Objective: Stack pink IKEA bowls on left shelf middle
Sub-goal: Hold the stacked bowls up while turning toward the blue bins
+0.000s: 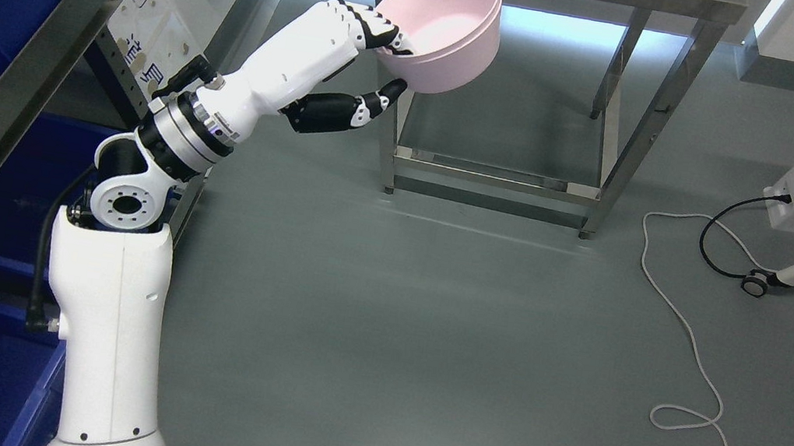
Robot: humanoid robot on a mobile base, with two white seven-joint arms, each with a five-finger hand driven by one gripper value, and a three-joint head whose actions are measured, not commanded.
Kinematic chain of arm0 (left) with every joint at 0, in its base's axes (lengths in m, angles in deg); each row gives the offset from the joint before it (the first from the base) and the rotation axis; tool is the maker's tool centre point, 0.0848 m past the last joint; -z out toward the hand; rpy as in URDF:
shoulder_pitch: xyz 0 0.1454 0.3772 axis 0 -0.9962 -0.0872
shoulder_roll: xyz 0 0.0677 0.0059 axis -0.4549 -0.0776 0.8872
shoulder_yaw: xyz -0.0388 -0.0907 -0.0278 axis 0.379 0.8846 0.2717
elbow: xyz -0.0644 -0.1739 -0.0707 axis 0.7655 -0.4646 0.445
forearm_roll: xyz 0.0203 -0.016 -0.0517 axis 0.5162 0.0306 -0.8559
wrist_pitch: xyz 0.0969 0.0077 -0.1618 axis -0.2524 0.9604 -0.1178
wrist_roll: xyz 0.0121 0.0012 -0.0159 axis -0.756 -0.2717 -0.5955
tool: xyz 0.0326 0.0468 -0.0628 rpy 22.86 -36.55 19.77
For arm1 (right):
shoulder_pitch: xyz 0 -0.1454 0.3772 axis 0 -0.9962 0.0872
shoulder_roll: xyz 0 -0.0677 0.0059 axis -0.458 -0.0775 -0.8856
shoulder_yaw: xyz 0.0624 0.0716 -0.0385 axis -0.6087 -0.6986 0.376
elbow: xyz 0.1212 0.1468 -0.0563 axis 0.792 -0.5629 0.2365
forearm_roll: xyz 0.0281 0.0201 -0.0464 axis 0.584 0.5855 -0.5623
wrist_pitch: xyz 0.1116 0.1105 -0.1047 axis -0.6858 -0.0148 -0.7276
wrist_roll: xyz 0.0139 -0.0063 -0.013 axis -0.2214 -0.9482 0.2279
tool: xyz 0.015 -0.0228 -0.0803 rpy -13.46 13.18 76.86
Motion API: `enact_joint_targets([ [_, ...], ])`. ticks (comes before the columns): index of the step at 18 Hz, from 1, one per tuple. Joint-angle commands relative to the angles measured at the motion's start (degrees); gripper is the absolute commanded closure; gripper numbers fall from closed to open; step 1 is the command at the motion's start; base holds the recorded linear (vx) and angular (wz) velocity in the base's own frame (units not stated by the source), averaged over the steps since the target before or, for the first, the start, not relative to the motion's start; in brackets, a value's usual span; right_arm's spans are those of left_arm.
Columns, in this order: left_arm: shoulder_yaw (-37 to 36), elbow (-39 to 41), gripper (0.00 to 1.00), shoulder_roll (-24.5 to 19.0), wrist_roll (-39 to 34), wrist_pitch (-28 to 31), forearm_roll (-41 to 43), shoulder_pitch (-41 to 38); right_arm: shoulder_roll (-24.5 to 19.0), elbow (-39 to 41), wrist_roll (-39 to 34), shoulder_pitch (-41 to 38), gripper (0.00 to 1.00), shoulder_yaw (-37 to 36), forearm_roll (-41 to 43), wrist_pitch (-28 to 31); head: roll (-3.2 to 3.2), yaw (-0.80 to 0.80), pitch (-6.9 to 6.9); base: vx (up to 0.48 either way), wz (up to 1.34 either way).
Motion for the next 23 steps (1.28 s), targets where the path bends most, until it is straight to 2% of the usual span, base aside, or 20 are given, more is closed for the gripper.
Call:
enact_joint_targets([
  [1, 7.6, 0.7, 0.90, -1.0, 1.4, -1.6, -3.6, -5.5, 1.0, 1.0, 0.0, 0.0, 0.00, -0.3, 0.1, 0.0, 0.00, 0.00, 0.00, -0.283, 0.09],
  [13, 6.8, 2.2, 0.89, -1.0, 0.8, -1.6, -4.9, -5.1, 1.0, 1.0, 0.0, 0.0, 0.00, -0.3, 0.1, 0.0, 0.00, 0.00, 0.00, -0.251, 0.27],
  [19, 1.2, 2.6, 0.88, -1.0, 0.9, -1.6, -5.3, -5.5, 1.0, 1.0, 0.0, 0.0, 0.00, -0.3, 0.1, 0.0, 0.00, 0.00, 0.00, -0.195, 0.90],
  [23, -6.9, 5.2, 0.88, -1.0, 0.8, -1.6, -5.8, -5.1, 1.0, 1.0, 0.0, 0.0, 0.00, -0.3, 0.1, 0.0, 0.00, 0.00, 0.00, -0.132, 1.12],
])
